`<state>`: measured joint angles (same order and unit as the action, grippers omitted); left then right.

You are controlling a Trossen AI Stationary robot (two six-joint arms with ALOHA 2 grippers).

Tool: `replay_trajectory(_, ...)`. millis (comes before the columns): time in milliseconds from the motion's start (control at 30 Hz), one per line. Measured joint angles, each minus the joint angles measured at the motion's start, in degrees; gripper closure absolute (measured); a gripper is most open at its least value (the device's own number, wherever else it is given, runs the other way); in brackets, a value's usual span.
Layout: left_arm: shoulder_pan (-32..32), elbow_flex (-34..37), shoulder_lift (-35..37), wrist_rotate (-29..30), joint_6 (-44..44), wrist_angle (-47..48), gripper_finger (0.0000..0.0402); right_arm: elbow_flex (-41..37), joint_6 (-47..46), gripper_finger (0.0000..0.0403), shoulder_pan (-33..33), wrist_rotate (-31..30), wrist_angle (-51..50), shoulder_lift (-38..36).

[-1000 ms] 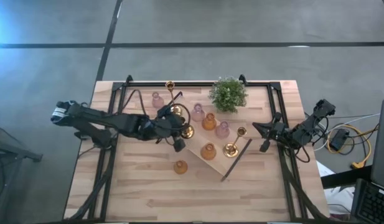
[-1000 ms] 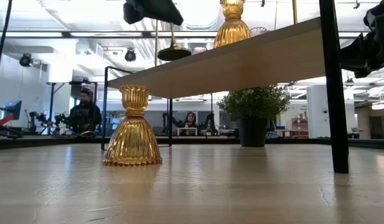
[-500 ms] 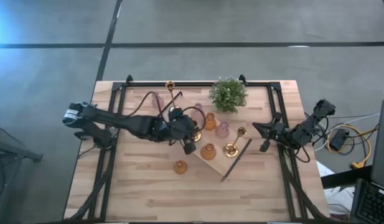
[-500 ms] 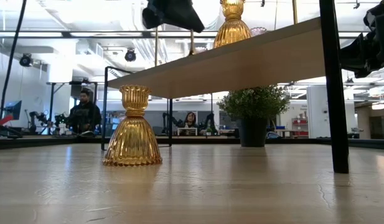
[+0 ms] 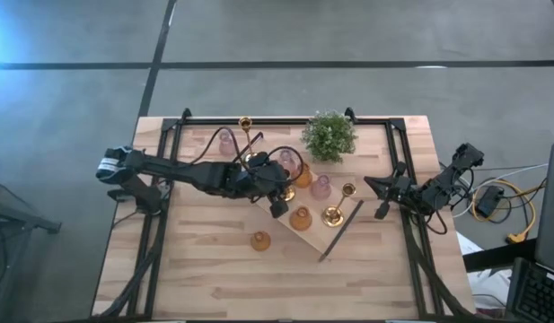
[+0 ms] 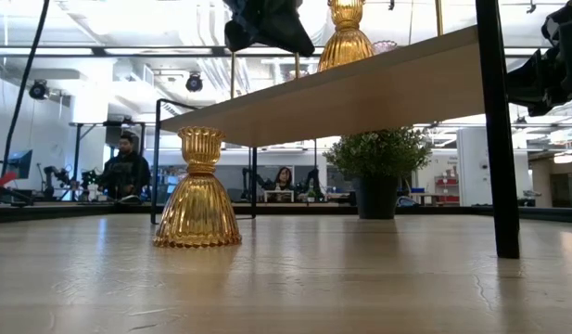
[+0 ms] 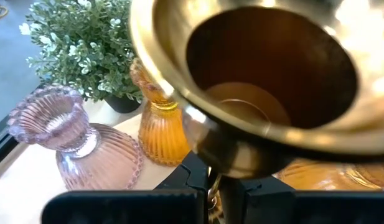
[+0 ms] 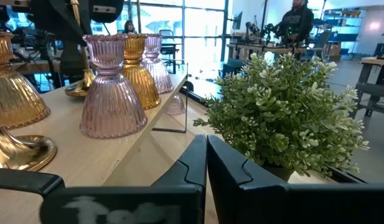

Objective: Pick & Place candle stick holders
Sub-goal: Put the gold candle holder on the shelf

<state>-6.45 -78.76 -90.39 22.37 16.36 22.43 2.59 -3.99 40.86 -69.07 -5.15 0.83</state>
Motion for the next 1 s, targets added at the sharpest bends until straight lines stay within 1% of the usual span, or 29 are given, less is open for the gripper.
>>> replay_trajectory(267,0.8,0.1,0.0,-2.4,0.3,-0.1,0.0385,0.0,0.1,0.0394,0.0,0.0,0.0,0.0)
replay_trajectory(633,1.4,0.4,0.0,-2.4,1.0,-0.1,0.0385,0.0,-0.1,0.0394,0.0,0.0,0.0,0.0)
replay_trajectory(833,1.5,0.4,0.0,-4.8,1.5,-1.0,0.0385,0.0,0.0,0.0394,0.0,0.0,0.0,0.0)
replay_trajectory(1000,1.6,0.5,0.0,-4.9,1.5,-1.0,0.0385,0.0,0.1,0.0394,0.0,0.0,0.0,0.0)
